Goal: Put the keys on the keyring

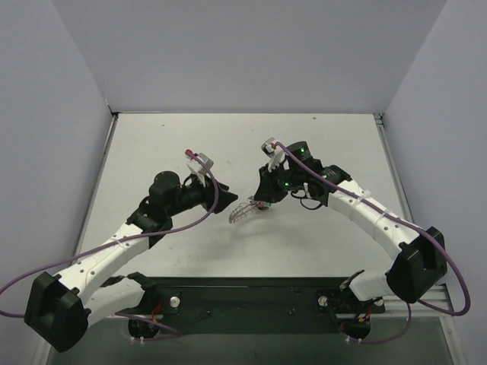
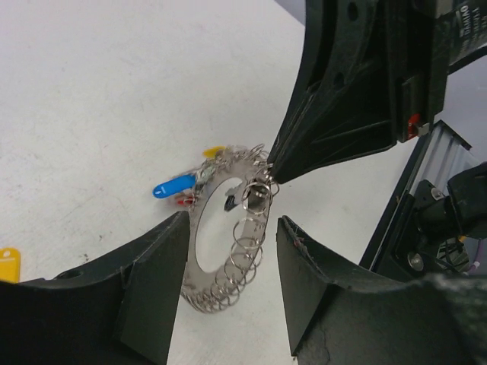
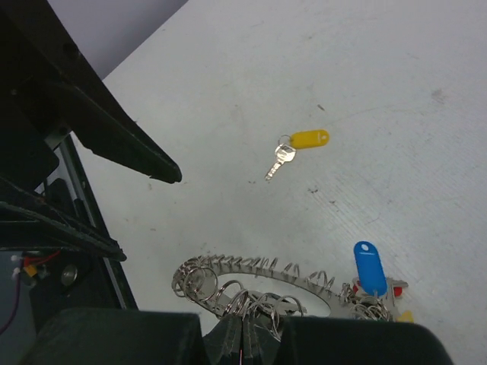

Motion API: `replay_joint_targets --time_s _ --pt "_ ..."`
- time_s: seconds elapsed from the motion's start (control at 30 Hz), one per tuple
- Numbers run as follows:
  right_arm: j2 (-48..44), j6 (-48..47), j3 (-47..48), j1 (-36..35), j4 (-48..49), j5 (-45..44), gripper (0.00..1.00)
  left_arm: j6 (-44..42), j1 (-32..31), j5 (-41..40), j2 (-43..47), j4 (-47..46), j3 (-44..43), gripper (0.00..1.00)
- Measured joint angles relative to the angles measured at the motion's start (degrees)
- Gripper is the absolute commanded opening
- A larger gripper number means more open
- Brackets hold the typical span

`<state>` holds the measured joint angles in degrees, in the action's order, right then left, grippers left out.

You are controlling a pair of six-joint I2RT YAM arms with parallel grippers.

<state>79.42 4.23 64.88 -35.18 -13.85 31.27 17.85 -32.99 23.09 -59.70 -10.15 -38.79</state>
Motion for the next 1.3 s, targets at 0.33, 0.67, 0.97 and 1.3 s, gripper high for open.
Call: replay_joint_targets --time_s 0.33,0.67,0.97,1.3 --pt "-2.1 -3.7 -0.1 -1.3 0.4 11.3 0.00 -2.0 0.1 4.1 2.5 -1.1 0.0 0.59" --pt "-2.1 -6.3 -0.6 -1.7 -0.1 14.1 0.00 -1.9 0.1 7.5 -3.1 -4.8 0.0 0.56" --pt "-2.1 -7.4 -0.6 -1.7 -0.4 15.7 0.00 -2.0 0.1 9.5 -5.1 -7.3 0.0 0.58" --pt "-2.5 -7.6 -0.9 -1.7 -0.5 15.5 0.00 -3.2 -0.1 12.2 -5.1 -7.1 0.6 0.59"
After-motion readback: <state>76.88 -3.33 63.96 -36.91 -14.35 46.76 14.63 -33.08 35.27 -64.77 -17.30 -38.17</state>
